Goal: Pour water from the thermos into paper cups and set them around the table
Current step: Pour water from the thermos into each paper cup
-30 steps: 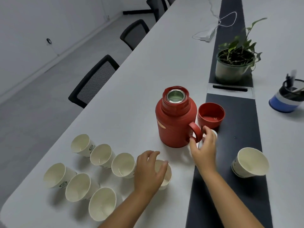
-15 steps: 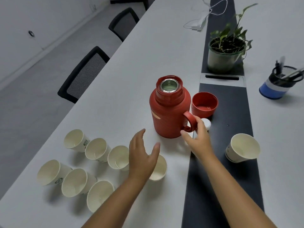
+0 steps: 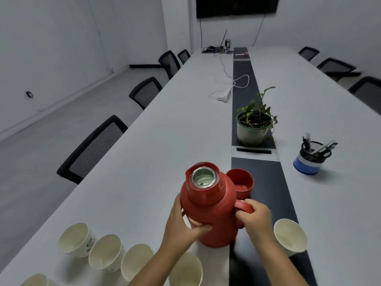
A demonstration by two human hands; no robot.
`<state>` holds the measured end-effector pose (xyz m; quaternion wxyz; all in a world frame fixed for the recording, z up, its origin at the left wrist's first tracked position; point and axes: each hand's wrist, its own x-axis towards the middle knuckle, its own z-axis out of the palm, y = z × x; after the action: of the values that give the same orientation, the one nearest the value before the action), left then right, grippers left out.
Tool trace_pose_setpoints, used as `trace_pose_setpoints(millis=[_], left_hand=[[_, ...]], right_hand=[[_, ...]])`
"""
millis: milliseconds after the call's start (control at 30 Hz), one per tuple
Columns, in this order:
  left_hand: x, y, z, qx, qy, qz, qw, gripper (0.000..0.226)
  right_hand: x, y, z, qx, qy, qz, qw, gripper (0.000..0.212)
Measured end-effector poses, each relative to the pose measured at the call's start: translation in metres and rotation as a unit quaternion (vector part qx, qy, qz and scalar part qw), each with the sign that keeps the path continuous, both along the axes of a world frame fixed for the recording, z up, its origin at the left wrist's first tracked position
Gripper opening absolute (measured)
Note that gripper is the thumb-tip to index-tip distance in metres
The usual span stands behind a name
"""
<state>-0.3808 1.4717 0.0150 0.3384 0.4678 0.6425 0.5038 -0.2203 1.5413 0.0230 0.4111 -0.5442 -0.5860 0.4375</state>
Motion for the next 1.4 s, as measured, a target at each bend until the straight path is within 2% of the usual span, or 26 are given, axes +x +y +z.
trace_pose_setpoints(millis=[67, 200, 333, 467, 633, 700, 800, 867, 1067, 1200, 1400], left_hand=[[0.012, -0.007, 0.013, 0.035, -0.021, -0.001, 0.999, 0.088], [0.035, -0.026, 0.032, 0.059, -0.072, 0.016, 0.996, 0.098], [0.067, -0.055, 0.037, 0.039, -0.139, 0.034, 0.989, 0.078], [0.098, -0.087, 0.026, 0.008, -0.244, 0.039, 0.969, 0.078], [0.124, -0.121, 0.005, -0.004, -0.320, 0.062, 0.945, 0.075], [0.129, -0.132, -0.001, -0.023, -0.328, 0.065, 0.942, 0.069], [0.131, -0.144, -0.009, -0.039, -0.358, 0.074, 0.930, 0.055], [0.130, -0.148, -0.013, -0.040, -0.389, 0.076, 0.917, 0.050], [0.126, -0.152, -0.019, -0.026, -0.443, 0.086, 0.892, 0.064], [0.122, -0.153, -0.023, -0.026, -0.462, 0.082, 0.883, 0.057], [0.117, -0.151, -0.028, -0.020, -0.496, 0.097, 0.863, 0.051]], right_hand=[[0.014, -0.009, 0.023, 0.031, -0.019, 0.007, 0.999, 0.009], [0.040, -0.031, 0.066, 0.076, -0.046, 0.036, 0.995, 0.012], [0.069, -0.054, 0.098, 0.107, -0.106, 0.069, 0.986, 0.022], [0.083, -0.082, 0.118, 0.144, -0.231, 0.140, 0.952, 0.013], [0.085, -0.107, 0.117, 0.170, -0.321, 0.192, 0.912, 0.031], [0.086, -0.114, 0.112, 0.161, -0.340, 0.200, 0.905, 0.027], [0.080, -0.119, 0.104, 0.132, -0.378, 0.206, 0.893, 0.008], [0.074, -0.119, 0.100, 0.129, -0.389, 0.210, 0.888, 0.009], [0.055, -0.119, 0.097, 0.120, -0.403, 0.235, 0.876, 0.018], [0.044, -0.118, 0.096, 0.127, -0.430, 0.235, 0.863, 0.010], [0.030, -0.119, 0.097, 0.130, -0.464, 0.231, 0.845, 0.013]])
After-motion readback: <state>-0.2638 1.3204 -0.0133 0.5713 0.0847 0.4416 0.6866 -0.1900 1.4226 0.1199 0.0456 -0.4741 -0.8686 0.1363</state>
